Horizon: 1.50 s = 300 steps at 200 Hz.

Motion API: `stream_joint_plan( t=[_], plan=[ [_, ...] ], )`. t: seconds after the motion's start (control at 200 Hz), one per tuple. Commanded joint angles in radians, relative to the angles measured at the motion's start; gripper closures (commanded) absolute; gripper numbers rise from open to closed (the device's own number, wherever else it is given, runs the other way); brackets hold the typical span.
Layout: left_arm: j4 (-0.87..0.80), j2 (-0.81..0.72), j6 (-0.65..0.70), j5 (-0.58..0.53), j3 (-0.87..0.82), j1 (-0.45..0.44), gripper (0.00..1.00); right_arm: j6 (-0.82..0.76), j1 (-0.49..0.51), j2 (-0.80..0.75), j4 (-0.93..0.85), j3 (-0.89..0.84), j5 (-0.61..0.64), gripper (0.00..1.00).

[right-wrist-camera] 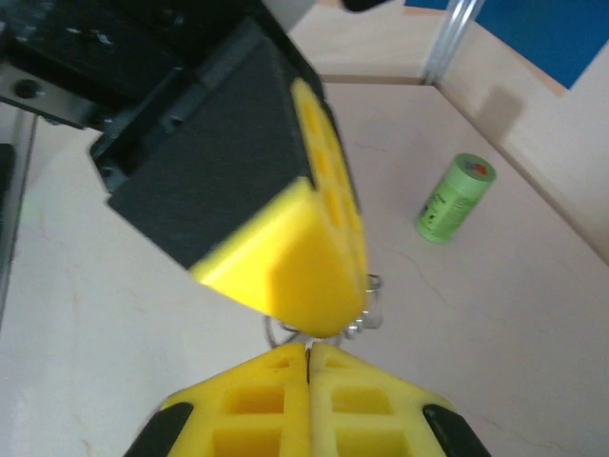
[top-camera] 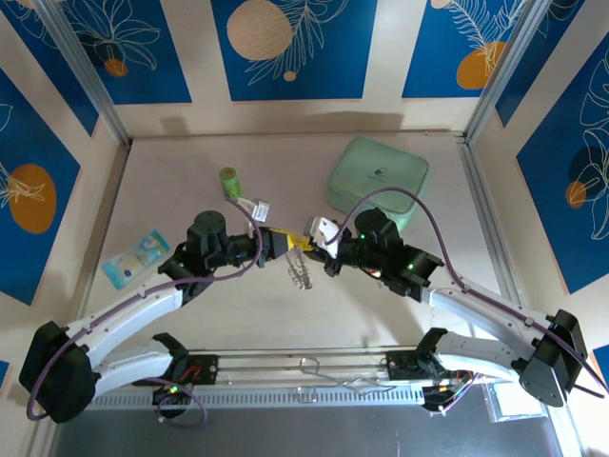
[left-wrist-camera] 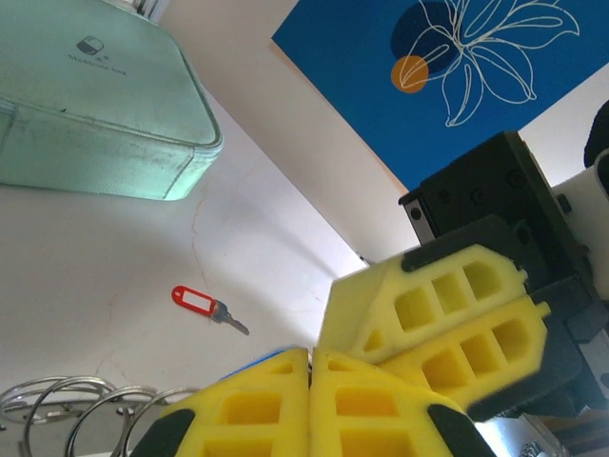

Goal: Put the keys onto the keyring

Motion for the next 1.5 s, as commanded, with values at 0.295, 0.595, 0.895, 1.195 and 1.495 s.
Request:
stream_joint_plan(
  t=[0.295,0.595,0.895,1.195,1.495],
  plan=[
    [0.054,-0.034,0.039,-0.055,0.022,-0.006,1.0,0.038,0.013,0.035,-0.035,0.037,-0.129,1.0],
    [0.106,-0.042,0.062,-0.055,0.006,-0.008,1.0,0.068,0.007,0.027,-0.018,0.027,-0.155,0.78],
    [0.283,-0.066,0.306,0.006,-0.091,-0.013,1.0,0.221,-0.204,-0.087,-0.037,-0.028,-0.389,0.54],
    [0.633,-0.034,0.499,0.173,-0.209,-0.014,1.0,0.216,-0.235,-0.085,-0.037,-0.019,-0.462,0.69],
    [0.777,0.038,0.463,0.245,-0.226,-0.015,1.0,0.191,-0.176,0.001,-0.012,0.014,-0.487,0.69]
  ],
)
